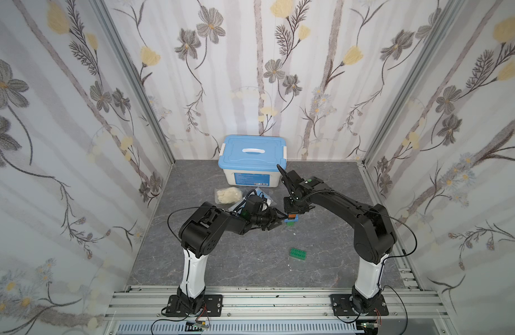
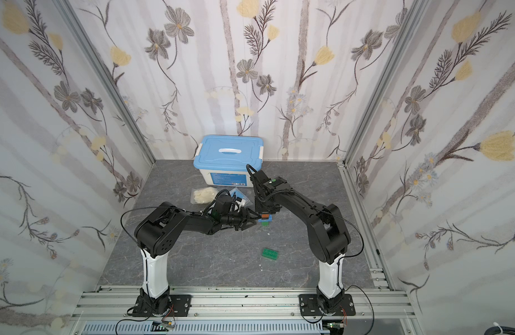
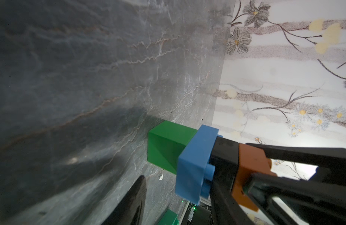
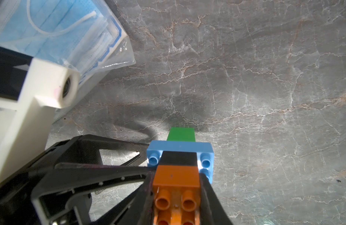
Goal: Assemble the letter f with lego
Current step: Assemble the lego brick with the lego brick.
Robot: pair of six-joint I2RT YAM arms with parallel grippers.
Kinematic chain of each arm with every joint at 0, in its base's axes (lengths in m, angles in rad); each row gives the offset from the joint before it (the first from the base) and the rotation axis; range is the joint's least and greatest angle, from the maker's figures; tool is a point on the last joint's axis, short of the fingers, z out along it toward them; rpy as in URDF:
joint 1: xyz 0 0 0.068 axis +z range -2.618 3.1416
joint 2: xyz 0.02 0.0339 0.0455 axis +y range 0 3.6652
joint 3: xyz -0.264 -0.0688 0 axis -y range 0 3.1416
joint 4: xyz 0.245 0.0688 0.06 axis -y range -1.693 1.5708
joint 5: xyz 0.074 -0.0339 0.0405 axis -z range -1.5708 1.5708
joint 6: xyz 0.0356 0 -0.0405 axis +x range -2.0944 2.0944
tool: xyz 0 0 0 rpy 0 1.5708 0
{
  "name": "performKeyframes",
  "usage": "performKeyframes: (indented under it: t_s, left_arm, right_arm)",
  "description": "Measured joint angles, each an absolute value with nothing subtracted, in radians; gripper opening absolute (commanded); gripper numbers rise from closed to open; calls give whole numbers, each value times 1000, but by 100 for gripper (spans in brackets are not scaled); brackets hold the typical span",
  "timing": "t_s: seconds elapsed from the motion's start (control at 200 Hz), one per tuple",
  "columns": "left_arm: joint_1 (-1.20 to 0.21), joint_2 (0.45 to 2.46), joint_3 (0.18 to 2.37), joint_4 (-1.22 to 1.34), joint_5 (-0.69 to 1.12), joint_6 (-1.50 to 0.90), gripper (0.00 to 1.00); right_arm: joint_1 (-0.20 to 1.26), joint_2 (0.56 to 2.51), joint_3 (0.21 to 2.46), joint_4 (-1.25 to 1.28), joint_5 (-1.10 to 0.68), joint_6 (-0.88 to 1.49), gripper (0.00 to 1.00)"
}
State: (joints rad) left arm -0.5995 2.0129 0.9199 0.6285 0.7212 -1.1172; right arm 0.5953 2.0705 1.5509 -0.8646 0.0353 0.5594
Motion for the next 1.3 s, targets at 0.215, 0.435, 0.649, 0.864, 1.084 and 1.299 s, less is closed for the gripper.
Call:
performKeyframes:
  t_s: [0.215,0.435,0.649,0.864,1.084,1.299]
  left_arm:
    - [-599,2012,921,623,719,-1114,55]
    - [-599,2007,921,616,714,-1113,56]
    - [-599,1996,921,612,710,-1106,63]
    - [-599,1983,921,598,709,-1102,64]
    - [-599,1983,923,590,707,-1099,64]
    - [-599,1984,924,583,707,-1098,64]
  right_arm:
    - [594,2079,1555,-866,41,552,26]
    - [593,2076,1576,-888,41,547,30]
    - [593,2080,1592,-912,37,541,34]
    - [593,2080,1598,-920,33,538,41]
    - [593,2080,1604,-931,30,533,49]
    - [593,2078,1618,-939,30,533,54]
